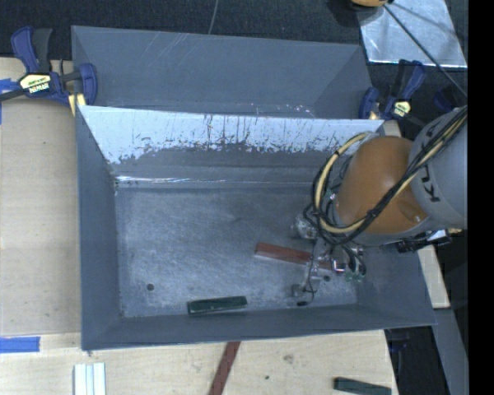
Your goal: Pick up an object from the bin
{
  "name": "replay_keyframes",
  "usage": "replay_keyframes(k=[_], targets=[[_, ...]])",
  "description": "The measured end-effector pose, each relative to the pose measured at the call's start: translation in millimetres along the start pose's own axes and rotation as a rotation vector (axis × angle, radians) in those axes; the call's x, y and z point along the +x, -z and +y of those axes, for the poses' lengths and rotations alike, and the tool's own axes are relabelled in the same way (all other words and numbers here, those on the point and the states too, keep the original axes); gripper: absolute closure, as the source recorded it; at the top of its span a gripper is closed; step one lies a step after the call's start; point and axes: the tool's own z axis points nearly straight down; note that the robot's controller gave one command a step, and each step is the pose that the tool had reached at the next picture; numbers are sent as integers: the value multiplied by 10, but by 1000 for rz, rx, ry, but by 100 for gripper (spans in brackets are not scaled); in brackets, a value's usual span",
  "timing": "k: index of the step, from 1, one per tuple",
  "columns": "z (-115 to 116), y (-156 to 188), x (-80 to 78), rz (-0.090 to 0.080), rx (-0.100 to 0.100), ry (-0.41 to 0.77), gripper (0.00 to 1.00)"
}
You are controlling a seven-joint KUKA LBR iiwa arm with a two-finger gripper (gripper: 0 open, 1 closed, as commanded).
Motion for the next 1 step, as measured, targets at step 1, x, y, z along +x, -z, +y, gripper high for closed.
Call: replay_keyframes(k=[1], targets=[[104, 12, 138, -7, -1, -124, 100]])
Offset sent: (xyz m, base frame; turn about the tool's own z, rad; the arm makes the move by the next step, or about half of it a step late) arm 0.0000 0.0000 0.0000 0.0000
